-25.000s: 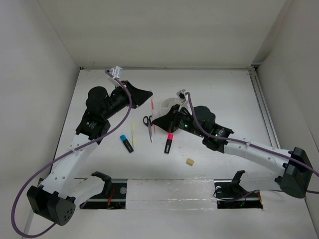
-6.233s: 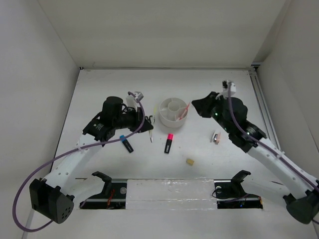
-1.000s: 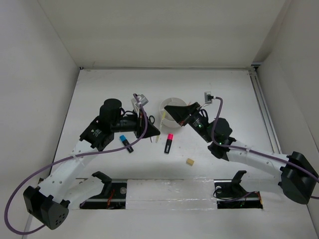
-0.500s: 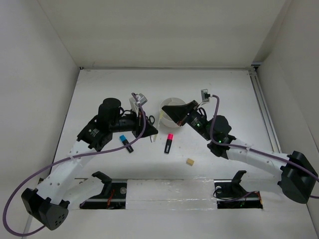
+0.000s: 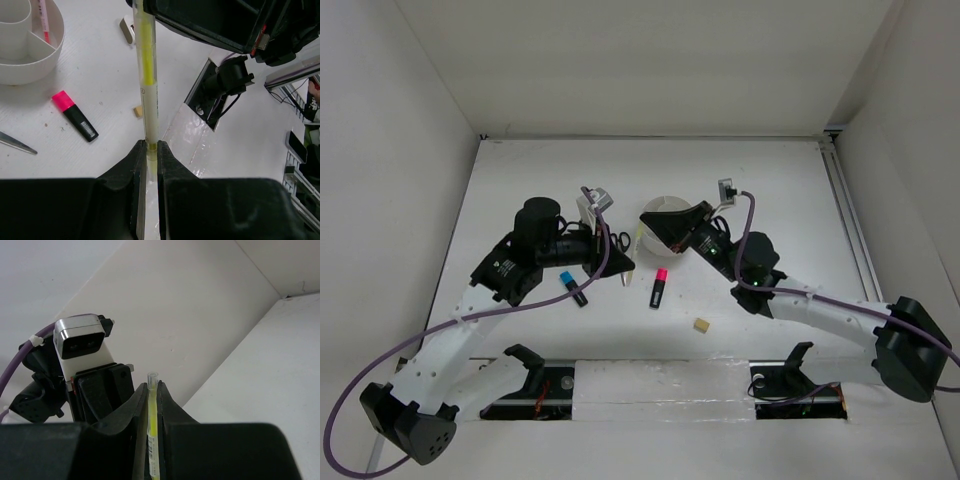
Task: Sort the stationery into containers
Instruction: Close the pen cap on the pen.
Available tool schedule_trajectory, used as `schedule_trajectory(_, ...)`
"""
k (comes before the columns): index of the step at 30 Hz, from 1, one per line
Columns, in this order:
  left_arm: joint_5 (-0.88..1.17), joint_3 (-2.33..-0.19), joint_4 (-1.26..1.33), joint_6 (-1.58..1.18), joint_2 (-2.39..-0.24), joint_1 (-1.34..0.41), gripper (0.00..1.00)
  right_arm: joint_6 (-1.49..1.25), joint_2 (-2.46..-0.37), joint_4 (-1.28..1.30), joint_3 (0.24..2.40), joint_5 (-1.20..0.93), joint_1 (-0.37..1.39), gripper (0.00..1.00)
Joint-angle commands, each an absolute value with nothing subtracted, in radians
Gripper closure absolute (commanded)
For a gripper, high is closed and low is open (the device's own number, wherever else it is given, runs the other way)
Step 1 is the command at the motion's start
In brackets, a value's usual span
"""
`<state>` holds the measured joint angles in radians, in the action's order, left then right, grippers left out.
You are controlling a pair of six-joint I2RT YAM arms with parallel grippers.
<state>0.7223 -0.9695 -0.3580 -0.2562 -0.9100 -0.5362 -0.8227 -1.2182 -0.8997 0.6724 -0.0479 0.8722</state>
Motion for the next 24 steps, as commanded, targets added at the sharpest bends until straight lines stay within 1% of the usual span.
schedule_trajectory(1,0.687,-1.075,-0.112,-0.264,-0.897,-0.526,1.00,-0.802,-1.246,-0.796,0.640,-0.192,0.942,1.00)
schedule_trajectory(13,0.655,-1.094,-0.121,-0.255,-0.925,-0.526,1.00,-0.759,-1.216,-0.720,0.630,-0.161,0.971,1.00)
schedule_trajectory(24,0.655,-1.106,-0.144,-0.236,-0.923,-0.526,1.00,-0.759,-1.216,-0.719,0.621,-0.141,0.980,1.00)
